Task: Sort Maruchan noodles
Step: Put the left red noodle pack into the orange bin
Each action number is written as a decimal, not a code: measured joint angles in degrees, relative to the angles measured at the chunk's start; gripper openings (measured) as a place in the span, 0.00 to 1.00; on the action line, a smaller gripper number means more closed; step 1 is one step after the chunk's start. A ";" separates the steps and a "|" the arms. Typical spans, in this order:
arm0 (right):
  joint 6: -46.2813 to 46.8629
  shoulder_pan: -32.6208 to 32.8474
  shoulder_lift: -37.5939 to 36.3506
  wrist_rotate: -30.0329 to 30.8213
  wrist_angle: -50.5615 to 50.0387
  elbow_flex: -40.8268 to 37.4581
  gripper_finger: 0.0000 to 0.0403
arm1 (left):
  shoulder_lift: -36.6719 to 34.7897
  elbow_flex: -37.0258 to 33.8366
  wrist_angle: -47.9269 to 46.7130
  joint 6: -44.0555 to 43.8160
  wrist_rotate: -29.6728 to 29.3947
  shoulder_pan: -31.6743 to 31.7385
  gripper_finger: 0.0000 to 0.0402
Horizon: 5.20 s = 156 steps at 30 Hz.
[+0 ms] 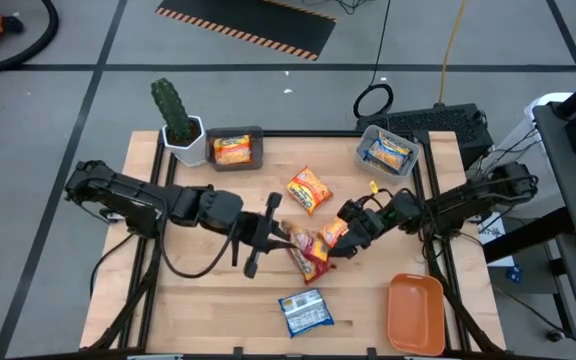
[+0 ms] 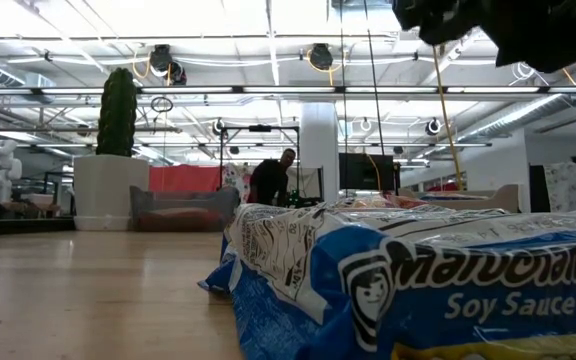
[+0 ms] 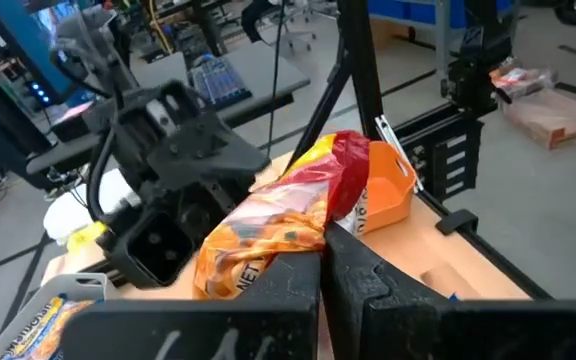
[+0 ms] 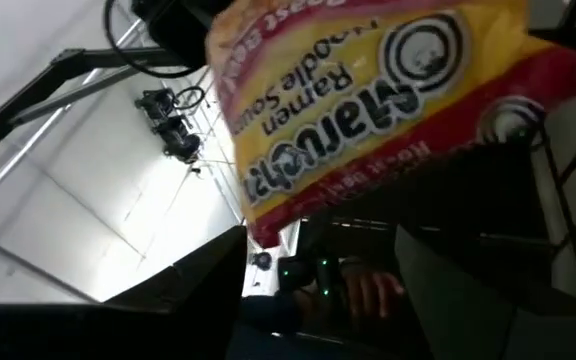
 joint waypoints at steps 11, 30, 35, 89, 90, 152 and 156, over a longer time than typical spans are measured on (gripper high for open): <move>-2.61 0.04 -0.01 6.36 6.70 -4.61 0.62 | -0.02 0.01 14.84 1.49 3.61 3.40 0.01; 2.00 1.64 -0.21 20.36 16.13 -5.52 0.82 | -0.07 0.02 14.19 2.38 3.91 4.50 0.01; 5.69 5.11 -0.49 19.95 16.14 -4.18 0.82 | -0.07 0.02 12.20 2.77 4.12 4.52 0.01; 13.59 1.68 6.77 17.96 14.51 0.76 0.81 | 2.39 -0.02 16.53 1.29 7.20 6.92 0.01; 13.43 1.66 6.84 18.88 14.49 0.76 0.81 | 2.40 -0.02 16.00 0.95 7.61 6.80 0.01; 6.57 -6.44 6.47 16.75 14.82 0.79 0.34 | 2.36 0.07 -0.12 -34.70 -4.13 -0.84 0.27; 6.30 -7.65 5.91 14.49 14.47 0.79 0.32 | 2.36 0.07 -1.03 -34.93 -4.91 -0.81 0.27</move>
